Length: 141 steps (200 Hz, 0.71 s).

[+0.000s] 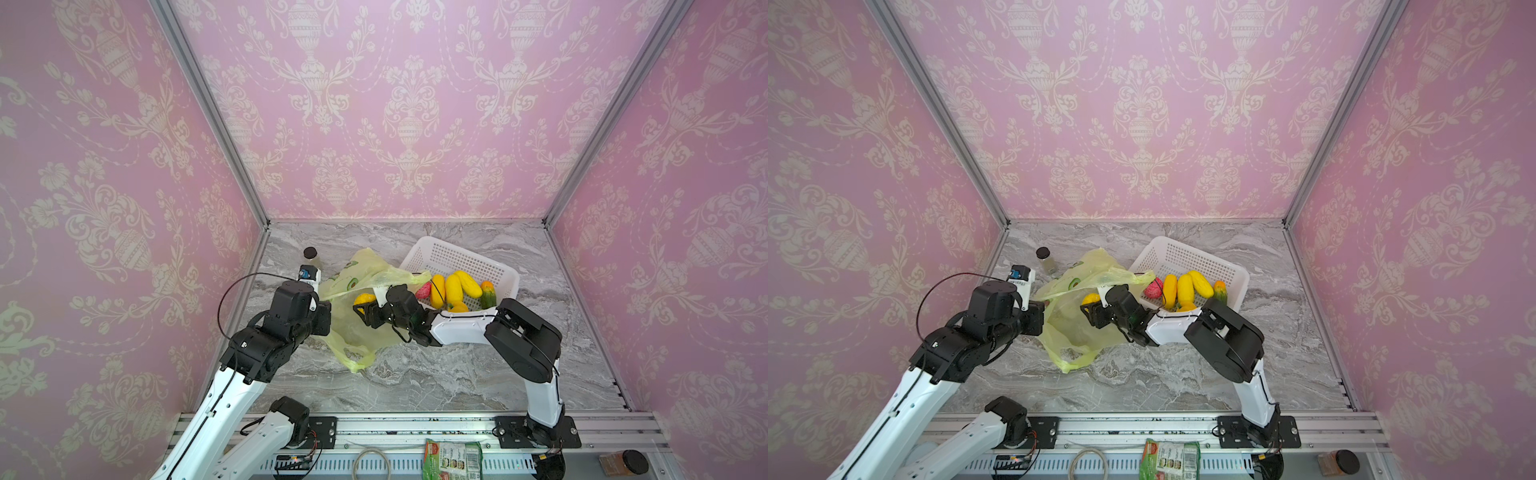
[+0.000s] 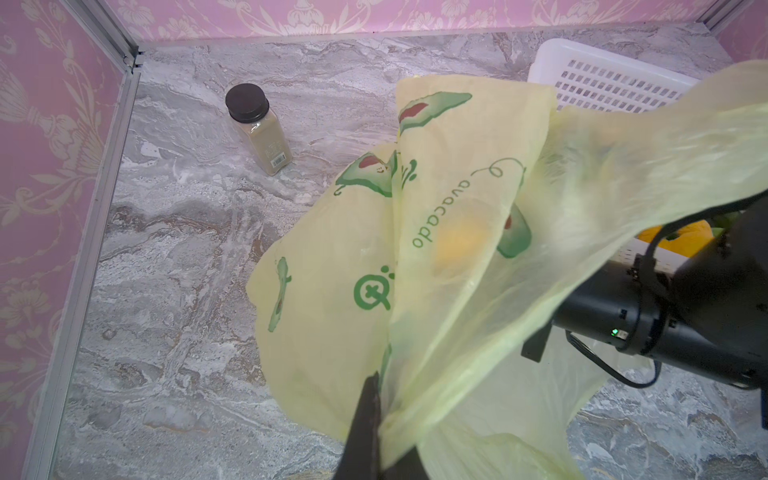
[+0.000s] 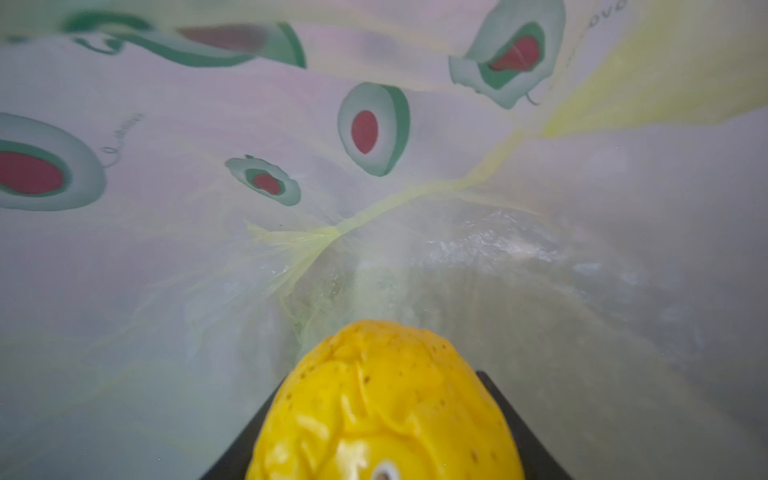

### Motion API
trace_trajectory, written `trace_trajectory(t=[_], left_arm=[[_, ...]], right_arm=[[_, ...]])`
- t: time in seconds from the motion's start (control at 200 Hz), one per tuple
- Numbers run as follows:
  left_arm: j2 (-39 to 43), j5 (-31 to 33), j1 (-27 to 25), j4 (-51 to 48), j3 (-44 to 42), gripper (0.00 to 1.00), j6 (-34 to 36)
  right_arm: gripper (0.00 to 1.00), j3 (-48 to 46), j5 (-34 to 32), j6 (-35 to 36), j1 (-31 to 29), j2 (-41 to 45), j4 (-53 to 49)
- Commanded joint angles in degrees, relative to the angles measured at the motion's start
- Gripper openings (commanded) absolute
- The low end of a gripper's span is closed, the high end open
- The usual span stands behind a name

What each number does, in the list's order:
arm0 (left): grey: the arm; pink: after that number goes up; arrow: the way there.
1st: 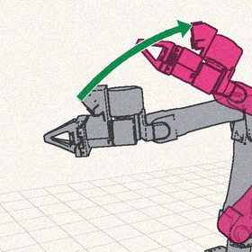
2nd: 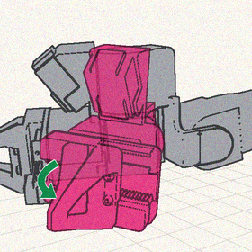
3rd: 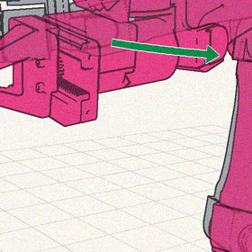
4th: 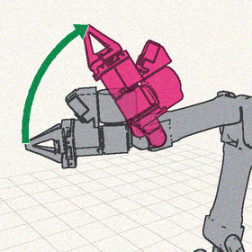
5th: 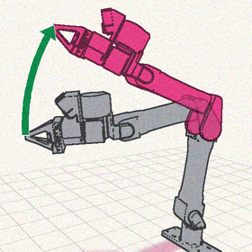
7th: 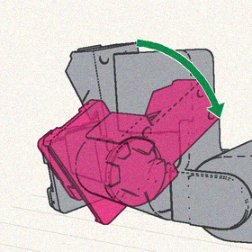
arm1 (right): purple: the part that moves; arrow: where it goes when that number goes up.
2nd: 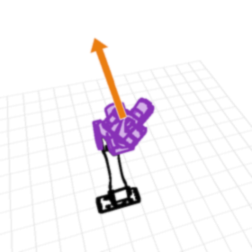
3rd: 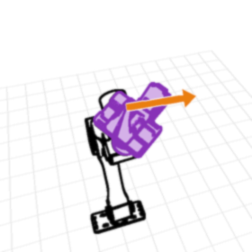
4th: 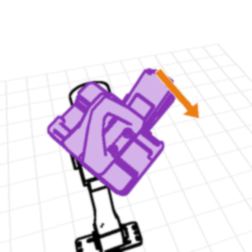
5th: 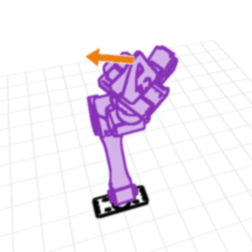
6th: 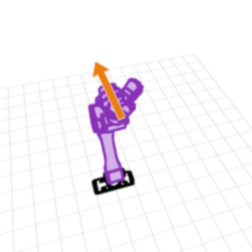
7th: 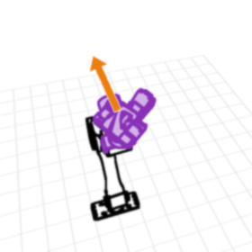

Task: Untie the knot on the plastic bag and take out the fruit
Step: 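Lift the small yellow fruit out of the bag toward the basket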

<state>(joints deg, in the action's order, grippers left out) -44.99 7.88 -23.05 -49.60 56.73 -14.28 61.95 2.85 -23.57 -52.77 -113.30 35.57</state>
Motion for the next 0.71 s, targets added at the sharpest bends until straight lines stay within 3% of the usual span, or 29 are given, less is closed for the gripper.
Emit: trace_trajectory(t=[0.0,0.315,0.701], left_arm=[[0.3,1.5,0.5,-1.7,-0.3,0.0,-0.9],[0.4,2.2,0.5,-1.9,-0.2,0.0,-1.1],[0.1,2.8,0.7,-2.0,-0.3,0.0,-1.2]], right_arm=[[0.37,-3.0,4.7,3.8,-1.5,2.3,8.9],[0.41,-8.4,11.6,7.3,-3.4,8.4,13.1],[0.38,-18.3,10.8,9.4,-5.3,25.7,11.9]])
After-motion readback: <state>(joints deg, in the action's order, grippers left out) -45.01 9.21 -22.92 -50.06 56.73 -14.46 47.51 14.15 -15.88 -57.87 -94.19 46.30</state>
